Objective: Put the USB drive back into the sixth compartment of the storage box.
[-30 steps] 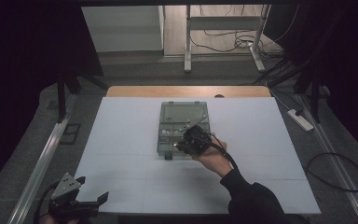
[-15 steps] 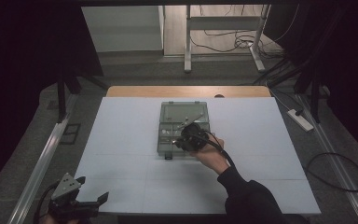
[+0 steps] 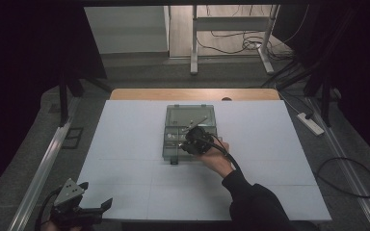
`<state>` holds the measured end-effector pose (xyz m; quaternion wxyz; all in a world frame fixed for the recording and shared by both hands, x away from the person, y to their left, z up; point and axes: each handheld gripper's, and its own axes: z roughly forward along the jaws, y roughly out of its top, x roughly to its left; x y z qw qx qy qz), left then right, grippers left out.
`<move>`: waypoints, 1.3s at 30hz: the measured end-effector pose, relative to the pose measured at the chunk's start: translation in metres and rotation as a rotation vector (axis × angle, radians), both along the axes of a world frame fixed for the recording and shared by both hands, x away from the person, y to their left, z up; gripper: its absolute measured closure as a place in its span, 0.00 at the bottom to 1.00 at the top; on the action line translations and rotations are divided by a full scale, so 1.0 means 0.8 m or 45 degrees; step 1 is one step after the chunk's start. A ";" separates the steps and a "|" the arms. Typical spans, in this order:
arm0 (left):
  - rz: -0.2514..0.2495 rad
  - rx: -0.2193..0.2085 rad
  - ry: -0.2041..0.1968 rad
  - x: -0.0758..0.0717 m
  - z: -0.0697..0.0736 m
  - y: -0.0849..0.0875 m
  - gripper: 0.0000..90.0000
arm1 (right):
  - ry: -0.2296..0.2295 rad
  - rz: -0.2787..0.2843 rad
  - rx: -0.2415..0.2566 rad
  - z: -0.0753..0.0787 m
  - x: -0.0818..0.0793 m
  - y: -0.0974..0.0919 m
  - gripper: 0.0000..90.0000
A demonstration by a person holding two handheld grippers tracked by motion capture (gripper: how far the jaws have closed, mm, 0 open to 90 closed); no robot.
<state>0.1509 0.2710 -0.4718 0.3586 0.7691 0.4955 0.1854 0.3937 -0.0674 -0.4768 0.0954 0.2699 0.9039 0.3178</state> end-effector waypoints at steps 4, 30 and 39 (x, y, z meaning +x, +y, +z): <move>-0.001 0.002 0.001 0.000 0.000 0.000 0.03 | -0.006 -0.003 -0.027 -0.005 0.000 0.002 0.88; -0.004 0.011 -0.001 0.000 0.000 -0.001 0.03 | -0.004 -0.030 0.002 0.010 -0.011 -0.002 0.47; -0.005 0.000 -0.001 0.000 0.000 0.000 0.03 | 0.022 -0.051 0.028 0.017 -0.013 -0.009 0.43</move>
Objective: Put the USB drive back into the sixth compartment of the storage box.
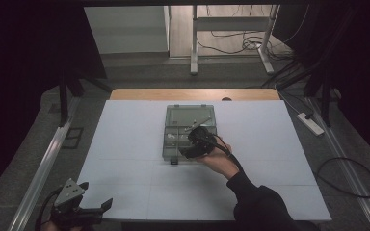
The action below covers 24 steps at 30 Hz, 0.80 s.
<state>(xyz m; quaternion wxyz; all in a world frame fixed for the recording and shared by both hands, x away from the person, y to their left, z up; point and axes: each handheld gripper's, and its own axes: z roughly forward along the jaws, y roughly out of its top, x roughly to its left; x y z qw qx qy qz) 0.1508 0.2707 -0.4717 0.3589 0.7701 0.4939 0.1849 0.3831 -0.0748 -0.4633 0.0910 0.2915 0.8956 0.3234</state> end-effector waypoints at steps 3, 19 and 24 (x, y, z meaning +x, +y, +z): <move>0.001 -0.005 0.000 0.000 0.000 0.000 0.02 | 0.002 0.007 -0.004 0.002 -0.002 -0.002 0.39; 0.001 -0.009 0.002 0.000 0.000 0.001 0.02 | 0.069 0.057 0.034 0.010 -0.019 -0.015 0.22; 0.002 -0.010 0.003 0.000 0.000 0.001 0.02 | 0.079 0.052 0.052 0.012 -0.023 -0.019 0.17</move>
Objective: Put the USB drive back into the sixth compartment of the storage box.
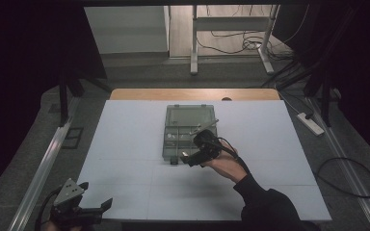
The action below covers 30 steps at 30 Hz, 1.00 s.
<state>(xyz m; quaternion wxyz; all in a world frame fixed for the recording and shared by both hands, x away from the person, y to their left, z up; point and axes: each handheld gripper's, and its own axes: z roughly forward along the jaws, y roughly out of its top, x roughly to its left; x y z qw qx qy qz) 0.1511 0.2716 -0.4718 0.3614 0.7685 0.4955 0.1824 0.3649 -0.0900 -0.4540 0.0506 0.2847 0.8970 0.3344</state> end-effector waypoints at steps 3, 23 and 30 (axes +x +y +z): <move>0.000 0.000 0.000 0.000 0.000 0.000 0.02 | 0.017 0.010 0.003 -0.001 -0.003 0.000 0.16; 0.001 -0.001 0.000 0.000 0.000 0.000 0.02 | -0.051 0.064 -0.009 0.000 -0.033 -0.010 0.03; 0.000 -0.001 0.000 0.000 0.000 0.000 0.02 | -0.080 0.071 -0.026 0.003 -0.041 -0.019 0.03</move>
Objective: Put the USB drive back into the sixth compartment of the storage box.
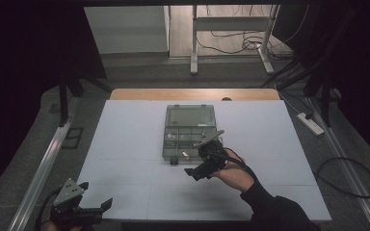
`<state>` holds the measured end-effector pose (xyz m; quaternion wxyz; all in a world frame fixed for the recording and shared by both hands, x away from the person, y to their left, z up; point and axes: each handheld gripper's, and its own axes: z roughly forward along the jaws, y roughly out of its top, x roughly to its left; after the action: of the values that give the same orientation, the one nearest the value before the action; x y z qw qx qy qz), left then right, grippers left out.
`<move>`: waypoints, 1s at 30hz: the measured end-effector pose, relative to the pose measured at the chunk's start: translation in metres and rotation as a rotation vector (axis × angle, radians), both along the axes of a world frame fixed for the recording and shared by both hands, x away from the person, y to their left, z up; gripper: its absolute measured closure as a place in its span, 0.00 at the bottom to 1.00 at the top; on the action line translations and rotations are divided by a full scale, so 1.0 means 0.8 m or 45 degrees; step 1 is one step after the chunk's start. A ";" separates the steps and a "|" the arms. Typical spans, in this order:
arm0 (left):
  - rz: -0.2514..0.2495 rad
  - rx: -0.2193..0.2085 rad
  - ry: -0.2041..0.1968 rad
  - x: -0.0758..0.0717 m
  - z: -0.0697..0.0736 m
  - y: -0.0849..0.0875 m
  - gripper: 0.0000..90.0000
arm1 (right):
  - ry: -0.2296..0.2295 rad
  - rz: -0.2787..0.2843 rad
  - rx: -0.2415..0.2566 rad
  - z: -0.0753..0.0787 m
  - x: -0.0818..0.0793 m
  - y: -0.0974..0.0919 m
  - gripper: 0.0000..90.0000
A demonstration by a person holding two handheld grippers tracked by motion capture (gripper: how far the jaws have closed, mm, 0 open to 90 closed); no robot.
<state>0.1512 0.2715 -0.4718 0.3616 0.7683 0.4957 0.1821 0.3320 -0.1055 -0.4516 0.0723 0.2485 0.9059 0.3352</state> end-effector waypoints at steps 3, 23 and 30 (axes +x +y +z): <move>0.000 0.000 0.000 0.000 0.000 0.000 0.02 | -0.010 0.003 0.013 0.003 -0.003 -0.005 0.03; -0.003 0.000 -0.002 0.000 0.000 0.000 0.02 | -0.072 -0.030 0.011 0.005 -0.015 -0.033 0.00; -0.003 0.000 -0.002 0.000 0.000 0.000 0.03 | -0.064 -0.043 0.010 0.004 -0.019 -0.041 0.00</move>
<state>0.1510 0.2713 -0.4717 0.3624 0.7686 0.4946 0.1822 0.3171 -0.1383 -0.4488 0.0998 0.2554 0.8982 0.3436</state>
